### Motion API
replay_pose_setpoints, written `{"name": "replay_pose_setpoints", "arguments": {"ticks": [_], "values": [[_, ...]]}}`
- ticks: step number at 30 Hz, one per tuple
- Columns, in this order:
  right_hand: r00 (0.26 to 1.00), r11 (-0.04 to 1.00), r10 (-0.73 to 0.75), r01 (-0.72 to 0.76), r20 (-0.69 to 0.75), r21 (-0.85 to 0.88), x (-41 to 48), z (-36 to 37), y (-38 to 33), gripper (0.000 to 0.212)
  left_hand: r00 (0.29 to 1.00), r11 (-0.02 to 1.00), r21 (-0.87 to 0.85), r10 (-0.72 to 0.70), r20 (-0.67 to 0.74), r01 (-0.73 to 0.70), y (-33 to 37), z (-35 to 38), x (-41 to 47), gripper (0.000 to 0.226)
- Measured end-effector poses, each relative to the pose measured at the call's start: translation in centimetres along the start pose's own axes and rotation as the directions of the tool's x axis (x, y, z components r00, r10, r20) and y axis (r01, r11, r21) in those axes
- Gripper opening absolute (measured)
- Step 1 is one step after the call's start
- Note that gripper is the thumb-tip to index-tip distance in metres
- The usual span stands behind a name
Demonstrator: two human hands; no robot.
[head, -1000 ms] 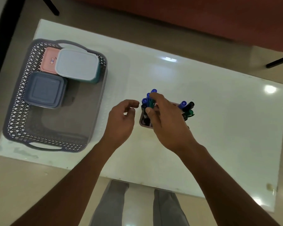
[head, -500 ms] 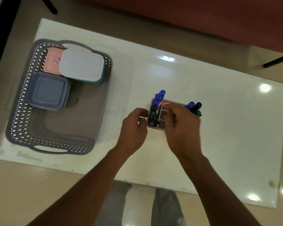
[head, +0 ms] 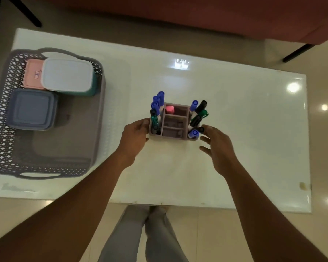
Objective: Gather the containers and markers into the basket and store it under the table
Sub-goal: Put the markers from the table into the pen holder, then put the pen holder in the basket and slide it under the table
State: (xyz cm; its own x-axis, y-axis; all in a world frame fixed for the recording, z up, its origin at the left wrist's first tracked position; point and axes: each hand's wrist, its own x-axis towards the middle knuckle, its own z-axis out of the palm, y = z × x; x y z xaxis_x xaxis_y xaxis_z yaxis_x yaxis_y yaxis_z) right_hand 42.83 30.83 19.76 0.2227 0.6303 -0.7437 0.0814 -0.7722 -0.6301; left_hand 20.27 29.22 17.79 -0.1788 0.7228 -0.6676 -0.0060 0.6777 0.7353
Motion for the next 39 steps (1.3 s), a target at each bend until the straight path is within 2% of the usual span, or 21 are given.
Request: {"name": "replay_pose_setpoints", "arguments": {"ticks": [3, 12, 15, 22, 28, 34, 37, 39], "values": [[0.994, 0.998, -0.020, 0.014, 0.110, 0.057, -0.4, 1.0, 0.4, 0.028, 0.999, 0.998, -0.059, -0.031, -0.012, 0.031, -0.2, 0.4, -0.1, 0.031], [0.993, 0.989, -0.116, 0.116, -0.002, 0.097, -3.5, 2.3, 0.4, 0.028, 0.998, 0.986, -0.164, 0.008, -0.068, -0.019, 0.9, -0.8, -2.0, 0.020], [0.983, 0.981, -0.185, 0.185, -0.004, 0.061, -5.7, 3.7, -1.2, 0.028, 0.996, 0.981, -0.176, 0.070, -0.058, -0.079, 1.8, -3.2, -3.6, 0.021], [0.926, 0.931, -0.359, 0.364, 0.119, -0.017, -12.8, 11.3, -3.8, 0.031, 0.986, 0.941, -0.301, 0.129, -0.107, -0.155, 4.1, -13.6, -8.4, 0.018], [0.907, 0.927, -0.362, 0.375, 0.215, -0.026, -16.4, 21.0, -1.9, 0.029, 0.983, 0.963, -0.219, 0.134, -0.129, -0.160, 2.3, -25.2, -9.4, 0.020], [0.928, 0.914, -0.310, 0.351, 0.207, -0.204, -17.4, 26.7, 3.0, 0.034, 0.994, 0.993, -0.099, 0.058, -0.089, -0.067, -1.4, -31.7, -8.2, 0.025], [0.951, 0.930, -0.246, 0.286, 0.187, -0.232, -17.7, 28.8, 5.2, 0.042, 0.998, 0.998, 0.046, -0.031, -0.059, 0.033, -3.7, -33.3, -7.0, 0.028], [0.955, 0.928, -0.234, 0.275, 0.183, -0.251, -17.5, 30.0, 6.1, 0.048, 0.998, 0.986, 0.156, -0.045, -0.053, 0.053, -4.7, -34.0, -6.2, 0.032]]}}
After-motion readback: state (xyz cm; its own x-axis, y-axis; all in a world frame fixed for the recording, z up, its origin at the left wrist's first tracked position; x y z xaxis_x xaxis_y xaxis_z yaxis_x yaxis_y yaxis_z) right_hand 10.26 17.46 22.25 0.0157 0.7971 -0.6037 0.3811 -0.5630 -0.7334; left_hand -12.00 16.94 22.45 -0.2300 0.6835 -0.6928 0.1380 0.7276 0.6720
